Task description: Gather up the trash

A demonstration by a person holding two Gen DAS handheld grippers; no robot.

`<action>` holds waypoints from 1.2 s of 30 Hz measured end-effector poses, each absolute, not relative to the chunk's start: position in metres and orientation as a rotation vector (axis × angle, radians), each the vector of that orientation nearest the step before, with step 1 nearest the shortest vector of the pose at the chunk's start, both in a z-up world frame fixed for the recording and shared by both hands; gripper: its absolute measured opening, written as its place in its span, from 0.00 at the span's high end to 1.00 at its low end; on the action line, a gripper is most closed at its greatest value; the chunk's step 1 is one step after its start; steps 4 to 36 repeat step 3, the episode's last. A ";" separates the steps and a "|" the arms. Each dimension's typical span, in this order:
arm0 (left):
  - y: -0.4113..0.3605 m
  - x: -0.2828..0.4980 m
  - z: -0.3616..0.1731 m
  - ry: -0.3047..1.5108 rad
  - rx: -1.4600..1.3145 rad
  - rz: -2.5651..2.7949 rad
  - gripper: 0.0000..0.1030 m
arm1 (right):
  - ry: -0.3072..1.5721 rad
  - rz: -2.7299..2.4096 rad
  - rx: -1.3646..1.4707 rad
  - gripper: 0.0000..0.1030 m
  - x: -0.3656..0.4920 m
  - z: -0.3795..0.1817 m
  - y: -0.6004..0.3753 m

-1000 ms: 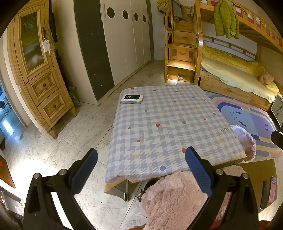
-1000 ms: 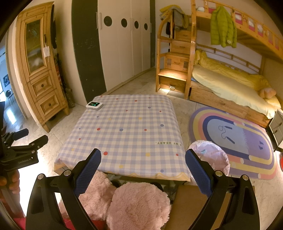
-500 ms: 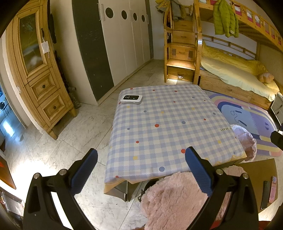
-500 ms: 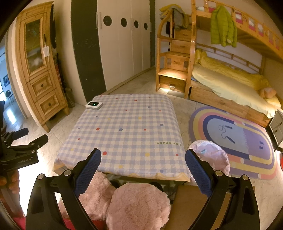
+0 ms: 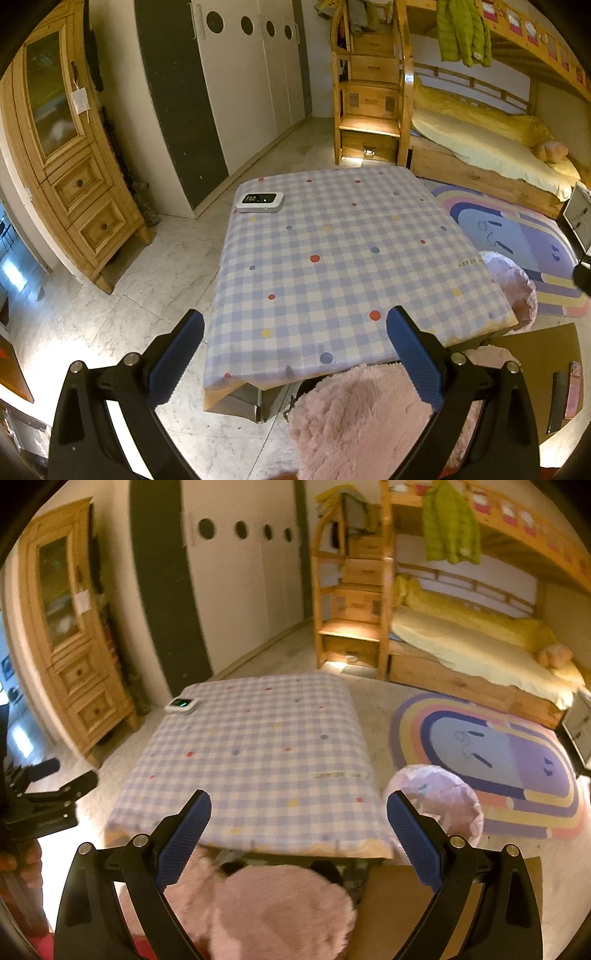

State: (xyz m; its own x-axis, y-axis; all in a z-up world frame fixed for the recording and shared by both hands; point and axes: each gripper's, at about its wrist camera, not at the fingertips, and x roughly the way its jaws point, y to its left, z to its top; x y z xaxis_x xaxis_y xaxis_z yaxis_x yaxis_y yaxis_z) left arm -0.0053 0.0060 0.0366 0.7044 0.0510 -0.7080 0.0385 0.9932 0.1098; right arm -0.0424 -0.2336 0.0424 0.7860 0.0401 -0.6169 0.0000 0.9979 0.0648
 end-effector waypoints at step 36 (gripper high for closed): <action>0.005 0.004 0.029 0.796 0.129 0.015 0.07 | 0.633 -0.087 0.022 0.07 -0.045 0.016 -0.274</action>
